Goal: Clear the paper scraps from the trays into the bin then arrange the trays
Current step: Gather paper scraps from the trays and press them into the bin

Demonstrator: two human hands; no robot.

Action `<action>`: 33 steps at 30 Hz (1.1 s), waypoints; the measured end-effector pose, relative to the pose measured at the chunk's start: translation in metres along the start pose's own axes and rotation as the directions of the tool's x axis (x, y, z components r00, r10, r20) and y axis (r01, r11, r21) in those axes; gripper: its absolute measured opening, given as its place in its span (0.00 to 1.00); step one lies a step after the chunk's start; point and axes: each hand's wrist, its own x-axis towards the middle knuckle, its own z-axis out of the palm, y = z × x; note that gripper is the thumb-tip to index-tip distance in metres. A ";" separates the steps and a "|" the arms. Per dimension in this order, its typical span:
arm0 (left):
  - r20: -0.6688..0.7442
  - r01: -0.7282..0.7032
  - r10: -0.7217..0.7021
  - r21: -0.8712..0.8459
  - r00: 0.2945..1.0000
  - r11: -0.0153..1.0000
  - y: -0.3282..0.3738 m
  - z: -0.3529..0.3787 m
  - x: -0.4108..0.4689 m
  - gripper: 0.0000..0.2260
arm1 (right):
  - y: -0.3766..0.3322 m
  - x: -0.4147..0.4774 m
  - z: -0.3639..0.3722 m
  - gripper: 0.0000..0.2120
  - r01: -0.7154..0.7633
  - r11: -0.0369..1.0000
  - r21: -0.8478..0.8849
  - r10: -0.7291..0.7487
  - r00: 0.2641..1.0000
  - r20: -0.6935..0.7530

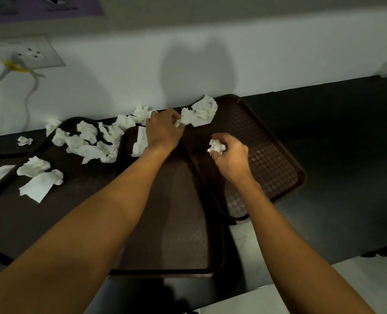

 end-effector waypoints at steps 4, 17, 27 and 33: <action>-0.032 0.038 -0.044 -0.157 0.999 0.987 -0.004 -0.035 -0.020 0.10 | -0.023 -0.009 0.010 0.21 -0.001 0.998 0.057 0.001 1.000 -0.002; -0.130 0.152 -0.198 -0.296 0.972 0.943 -0.083 -0.156 -0.157 0.12 | -0.123 -0.099 0.092 0.19 0.111 0.981 0.162 -0.129 0.986 0.107; -0.213 0.321 -0.426 -0.396 0.879 0.860 -0.183 -0.264 -0.311 0.12 | -0.197 -0.239 0.191 0.18 0.150 0.964 0.221 -0.210 0.937 0.278; -0.287 0.377 -0.530 -0.449 0.798 0.810 -0.240 -0.319 -0.407 0.12 | -0.228 -0.335 0.253 0.16 0.157 0.939 0.305 -0.275 0.875 0.398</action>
